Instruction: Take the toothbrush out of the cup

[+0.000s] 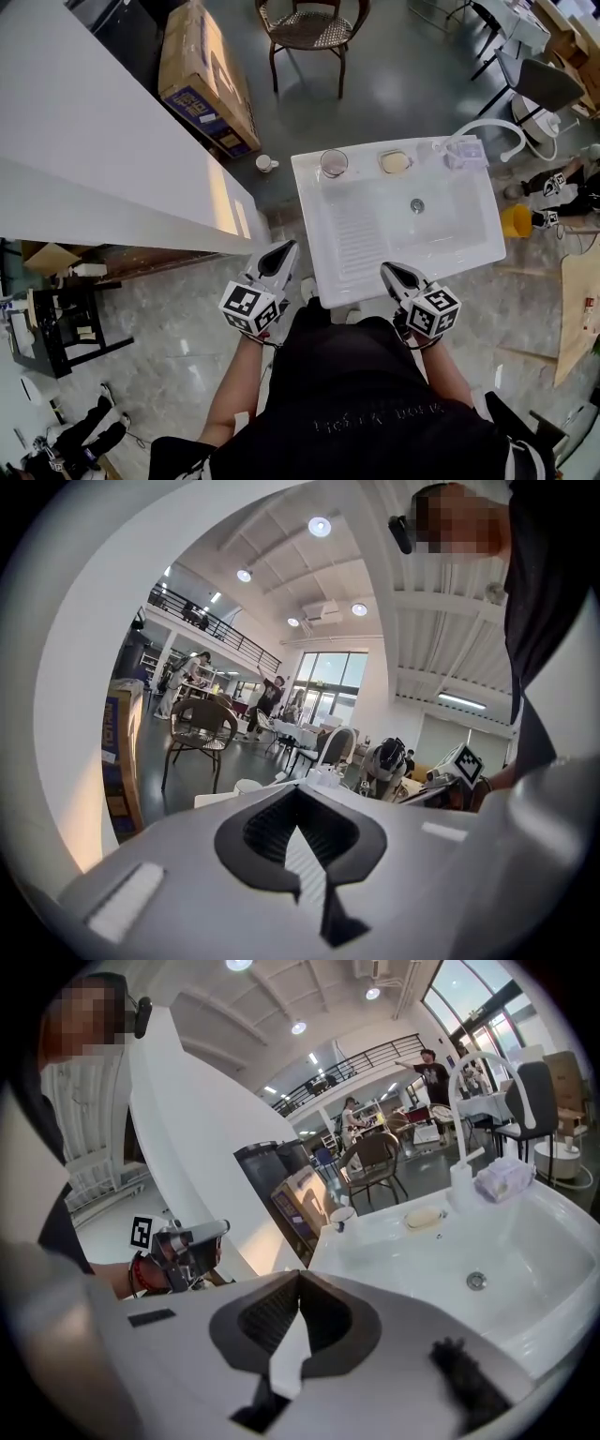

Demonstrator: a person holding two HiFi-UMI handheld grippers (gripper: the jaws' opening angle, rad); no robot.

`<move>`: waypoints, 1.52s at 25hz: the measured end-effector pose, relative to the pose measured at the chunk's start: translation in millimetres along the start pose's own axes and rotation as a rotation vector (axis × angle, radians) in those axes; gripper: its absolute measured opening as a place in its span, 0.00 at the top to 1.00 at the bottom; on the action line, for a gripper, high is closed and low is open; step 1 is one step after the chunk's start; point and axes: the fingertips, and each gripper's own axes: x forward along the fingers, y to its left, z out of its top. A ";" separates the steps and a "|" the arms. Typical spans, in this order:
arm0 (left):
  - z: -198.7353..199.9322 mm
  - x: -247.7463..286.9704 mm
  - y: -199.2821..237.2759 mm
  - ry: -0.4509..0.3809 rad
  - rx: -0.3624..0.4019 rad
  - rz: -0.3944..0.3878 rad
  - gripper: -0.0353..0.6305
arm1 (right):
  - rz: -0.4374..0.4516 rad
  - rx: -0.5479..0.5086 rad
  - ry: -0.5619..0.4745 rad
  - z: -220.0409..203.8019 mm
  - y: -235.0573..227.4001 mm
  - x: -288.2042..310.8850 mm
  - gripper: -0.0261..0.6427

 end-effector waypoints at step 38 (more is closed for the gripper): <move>-25.1 189.8 27.3 0.172 0.367 0.026 0.74 | -0.027 0.094 0.005 28.8 -72.9 3.8 0.94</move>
